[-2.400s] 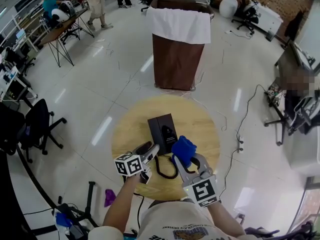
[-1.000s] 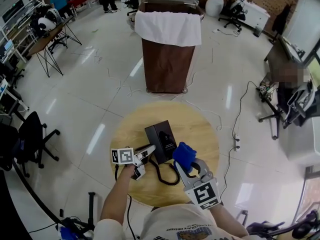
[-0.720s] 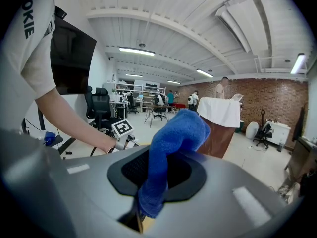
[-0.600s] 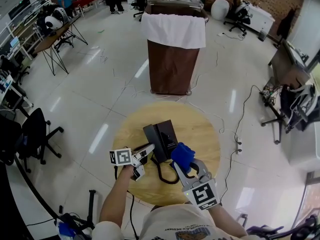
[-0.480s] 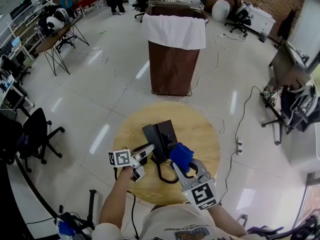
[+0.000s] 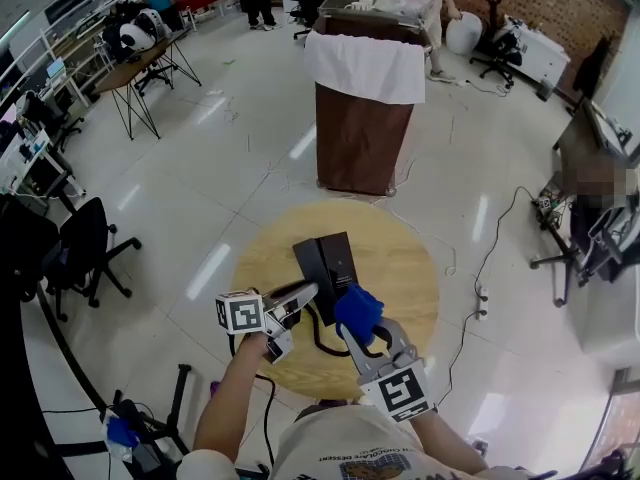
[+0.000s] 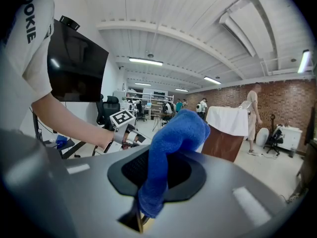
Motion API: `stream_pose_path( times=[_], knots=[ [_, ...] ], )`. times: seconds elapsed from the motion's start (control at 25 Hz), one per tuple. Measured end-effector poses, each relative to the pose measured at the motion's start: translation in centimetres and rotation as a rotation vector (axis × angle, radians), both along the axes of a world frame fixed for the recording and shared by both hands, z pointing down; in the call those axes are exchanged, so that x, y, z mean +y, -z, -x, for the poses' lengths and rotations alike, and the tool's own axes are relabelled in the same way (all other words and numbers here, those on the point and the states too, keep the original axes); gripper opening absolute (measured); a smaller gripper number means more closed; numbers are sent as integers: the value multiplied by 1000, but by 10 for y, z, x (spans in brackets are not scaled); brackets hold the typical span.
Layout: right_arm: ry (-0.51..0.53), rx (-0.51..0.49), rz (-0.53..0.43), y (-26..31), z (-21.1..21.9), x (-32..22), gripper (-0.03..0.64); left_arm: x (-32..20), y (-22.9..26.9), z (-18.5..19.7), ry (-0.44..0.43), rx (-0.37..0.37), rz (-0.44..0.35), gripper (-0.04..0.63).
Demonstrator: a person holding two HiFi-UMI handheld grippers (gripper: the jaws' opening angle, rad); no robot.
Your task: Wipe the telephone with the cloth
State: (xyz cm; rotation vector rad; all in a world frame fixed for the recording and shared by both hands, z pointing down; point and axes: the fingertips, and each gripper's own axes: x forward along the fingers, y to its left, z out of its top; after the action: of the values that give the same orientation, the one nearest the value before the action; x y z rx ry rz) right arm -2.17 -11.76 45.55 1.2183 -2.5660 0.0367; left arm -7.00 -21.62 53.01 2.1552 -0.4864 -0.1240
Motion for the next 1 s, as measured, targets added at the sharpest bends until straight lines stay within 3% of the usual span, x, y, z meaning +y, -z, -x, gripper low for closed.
stream_pose_path(
  times=[0.48, 1.0],
  knots=[
    [57, -30, 0, -1, 3, 29, 60, 43, 58, -20, 14, 7, -56, 63],
    [64, -47, -70, 26, -11, 19, 60, 57, 68, -38, 25, -22, -84, 63]
  ],
)
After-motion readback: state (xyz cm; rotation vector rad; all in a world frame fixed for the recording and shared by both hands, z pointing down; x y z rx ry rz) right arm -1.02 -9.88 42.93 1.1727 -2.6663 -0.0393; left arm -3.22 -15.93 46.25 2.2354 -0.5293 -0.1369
